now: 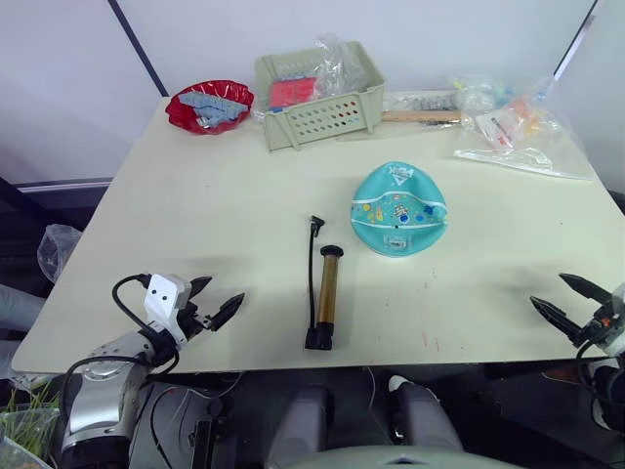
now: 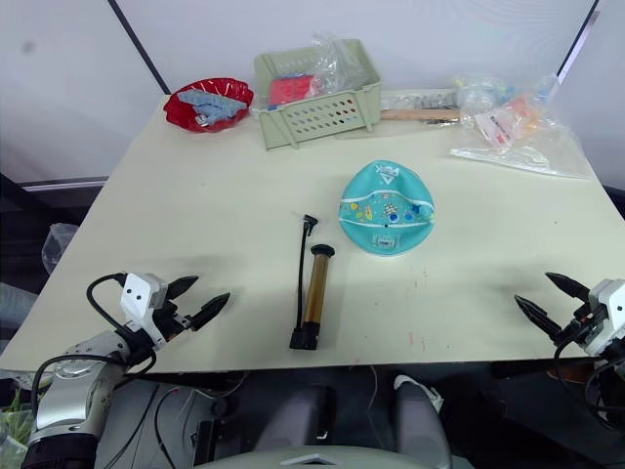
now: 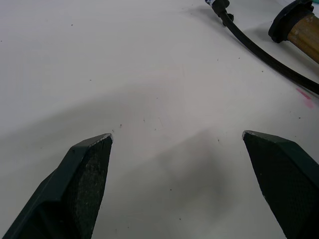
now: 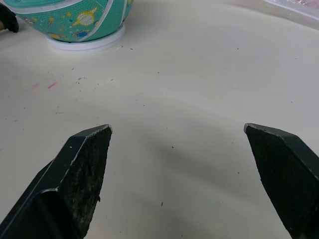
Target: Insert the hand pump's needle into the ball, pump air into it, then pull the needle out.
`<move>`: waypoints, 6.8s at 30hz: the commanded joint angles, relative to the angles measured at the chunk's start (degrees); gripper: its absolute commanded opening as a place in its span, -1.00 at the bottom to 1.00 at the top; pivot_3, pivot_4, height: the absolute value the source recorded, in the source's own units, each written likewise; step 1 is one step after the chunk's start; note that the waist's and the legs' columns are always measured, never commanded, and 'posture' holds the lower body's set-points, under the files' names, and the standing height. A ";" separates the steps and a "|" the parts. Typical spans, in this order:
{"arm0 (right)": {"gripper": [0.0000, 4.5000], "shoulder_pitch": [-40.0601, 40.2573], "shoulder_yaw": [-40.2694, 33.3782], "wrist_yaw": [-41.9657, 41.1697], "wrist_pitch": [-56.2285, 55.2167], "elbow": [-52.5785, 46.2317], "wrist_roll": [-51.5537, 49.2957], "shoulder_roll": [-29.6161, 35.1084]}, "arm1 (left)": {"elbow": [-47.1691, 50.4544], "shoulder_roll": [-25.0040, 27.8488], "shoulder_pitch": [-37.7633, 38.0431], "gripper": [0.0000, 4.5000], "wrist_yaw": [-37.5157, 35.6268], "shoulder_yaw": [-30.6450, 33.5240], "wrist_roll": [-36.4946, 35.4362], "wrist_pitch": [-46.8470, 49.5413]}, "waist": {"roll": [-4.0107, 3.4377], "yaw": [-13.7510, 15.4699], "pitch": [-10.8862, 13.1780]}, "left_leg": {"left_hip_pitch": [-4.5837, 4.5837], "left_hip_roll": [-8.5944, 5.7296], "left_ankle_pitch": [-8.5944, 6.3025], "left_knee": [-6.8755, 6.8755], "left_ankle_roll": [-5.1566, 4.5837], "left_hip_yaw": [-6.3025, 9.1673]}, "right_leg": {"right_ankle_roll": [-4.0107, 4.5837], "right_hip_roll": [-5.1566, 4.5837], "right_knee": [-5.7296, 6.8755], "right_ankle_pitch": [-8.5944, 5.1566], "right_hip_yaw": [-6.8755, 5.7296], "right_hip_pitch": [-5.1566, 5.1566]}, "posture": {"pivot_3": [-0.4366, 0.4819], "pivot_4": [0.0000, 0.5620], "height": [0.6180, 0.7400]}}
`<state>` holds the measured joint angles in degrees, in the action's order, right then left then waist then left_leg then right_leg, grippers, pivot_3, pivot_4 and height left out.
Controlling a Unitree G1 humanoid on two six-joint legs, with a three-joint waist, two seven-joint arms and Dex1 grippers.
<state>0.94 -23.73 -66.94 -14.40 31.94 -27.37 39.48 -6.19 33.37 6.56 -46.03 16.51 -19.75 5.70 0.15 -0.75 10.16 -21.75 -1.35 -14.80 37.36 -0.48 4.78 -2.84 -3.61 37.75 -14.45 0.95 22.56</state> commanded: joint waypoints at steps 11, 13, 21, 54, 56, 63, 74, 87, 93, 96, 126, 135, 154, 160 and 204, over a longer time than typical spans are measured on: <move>0.98 -0.56 -0.89 0.60 0.75 -4.08 -0.60 0.58 | 5.39 0.93 -0.40 0.97 0.95 1.72 -1.57 2.41 | 0.00 -0.01 0.00 | 0.00 0.01 0.00 0.00 0.00 -0.04 | 0.00 0.01 0.02 0.00 0.03 0.02 | -0.05 -0.47 1.00; 0.98 -0.33 -0.89 0.32 0.89 -4.72 -0.82 0.54 | 6.06 0.79 -0.43 0.97 1.30 1.67 -1.65 3.00 | 0.00 0.00 0.00 | 0.00 0.01 0.00 0.00 0.00 -0.03 | 0.00 0.01 0.01 0.00 0.03 0.02 | -0.05 -0.47 1.00; 0.98 0.89 -0.79 -1.58 2.26 -8.55 -1.96 0.50 | 12.66 -1.67 -0.61 0.97 5.45 2.53 -5.93 10.48 | 0.01 0.01 0.00 | 0.00 0.01 0.00 0.00 0.00 -0.03 | -0.01 0.00 0.02 0.01 0.04 0.02 | -0.05 -0.47 1.00; 0.98 2.95 2.06 -10.23 17.36 -36.12 -12.10 1.02 | 12.63 -22.80 -20.72 0.97 41.32 -16.22 10.59 30.07 | 0.30 0.49 0.06 | -0.06 -0.08 0.01 0.09 0.02 0.02 | -0.15 0.12 0.08 0.08 0.08 0.03 | -0.05 -0.47 1.00; 0.98 2.60 2.14 -10.09 17.38 -35.98 -12.08 0.87 | 10.51 -23.04 -22.22 0.97 40.12 -17.18 10.74 30.56 | 0.30 0.49 0.06 | -0.06 -0.10 0.01 0.10 0.02 0.02 | -0.15 0.13 0.08 0.08 0.08 0.03 | -0.05 -0.47 1.00; 0.98 2.75 1.85 -10.35 16.17 -34.96 -11.41 0.44 | 5.07 -23.66 -26.00 0.97 39.58 -19.34 12.95 31.70 | 0.33 0.40 0.08 | -0.07 -0.14 0.01 0.09 0.02 0.04 | -0.15 0.13 0.08 0.08 0.07 0.04 | -0.05 -0.47 1.00; 0.98 2.75 1.51 -10.76 15.41 -34.22 -11.59 0.54 | 0.10 -25.59 -28.68 0.97 40.87 -20.45 15.95 35.12 | 0.34 0.62 0.07 | -0.06 -0.16 0.02 0.12 0.03 0.05 | -0.18 0.11 0.10 0.10 0.07 0.02 | -0.05 -0.47 1.00; 1.00 2.08 2.02 -11.83 13.95 -32.27 -11.12 -0.04 | 0.04 -25.16 -27.86 -0.97 40.13 -19.75 16.44 35.39 | 0.33 0.59 0.04 | -0.03 -0.14 0.02 0.13 0.03 0.02 | -0.19 0.10 0.12 0.10 0.10 0.02 | -0.05 -0.47 1.00; 1.00 1.63 2.30 -12.19 13.85 -32.00 -11.47 -0.37 | 0.90 -24.37 -27.48 -0.97 39.86 -18.95 16.54 34.84 | 0.33 0.42 0.03 | -0.02 -0.14 0.02 0.13 0.03 0.01 | -0.19 0.11 0.12 0.10 0.11 0.02 | -0.05 -0.47 1.00; 1.00 1.87 2.51 -12.99 14.23 -32.41 -11.92 -0.47 | 3.43 -22.79 -26.78 -0.97 38.09 -18.37 15.99 32.30 | 0.33 0.13 0.04 | -0.03 -0.13 0.02 0.12 0.03 0.01 | -0.19 0.11 0.12 0.10 0.12 0.02 | -0.05 -0.47 1.00; 1.00 3.72 4.34 0.27 28.07 -48.08 -16.75 -3.39 | 22.68 -11.82 -15.82 -0.97 5.17 -15.39 -2.85 11.89 | 0.39 0.36 0.08 | -0.08 -0.06 0.01 0.12 0.02 0.01 | -0.17 0.05 0.09 0.10 0.09 0.06 | -0.05 -0.47 1.00; 1.00 3.89 5.93 12.42 36.16 -56.16 -18.85 -5.10 | 20.37 -14.45 -21.62 -0.97 1.51 -23.50 -0.96 11.18 | 0.41 0.63 0.08 | -0.10 -0.08 0.02 0.13 0.02 0.05 | -0.17 0.08 0.09 0.10 0.05 0.06 | -0.05 -0.47 1.00; 1.00 -4.32 10.56 42.68 56.11 -65.79 -32.19 -9.92 | 16.35 -19.25 -24.81 -0.97 0.13 -29.09 0.35 9.88 | 0.42 0.12 0.09 | -0.14 -0.08 0.02 0.12 0.00 0.07 | -0.16 0.19 0.09 0.09 0.08 0.09 | -0.05 -0.47 1.00; 1.00 -6.90 11.27 48.46 59.39 -65.21 -36.17 -11.12 | 15.44 -18.89 -25.59 -0.97 -0.72 -30.17 1.27 9.88 | 0.42 0.11 0.09 | -0.16 -0.07 0.02 0.11 0.00 0.09 | -0.16 0.20 0.09 0.09 0.07 0.10 | -0.05 -0.47 1.00; -0.84 -6.52 14.66 52.24 60.58 -65.38 -37.80 -11.80 | 12.44 -17.37 -26.34 -1.00 -5.50 -31.50 3.93 6.51 | 0.42 0.03 0.09 | -0.18 -0.04 0.01 0.11 -0.01 0.09 | -0.16 0.29 0.08 0.09 0.09 0.12 | -0.05 -0.47 1.00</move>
<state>-5.42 -9.39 -14.52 46.59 -31.44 -65.15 27.76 5.36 16.14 -19.71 -51.10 -14.66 -15.70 14.00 0.57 -0.72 10.25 -21.93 -1.39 -14.78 37.47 -0.49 4.87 -3.00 -3.32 37.84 -14.37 1.04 22.68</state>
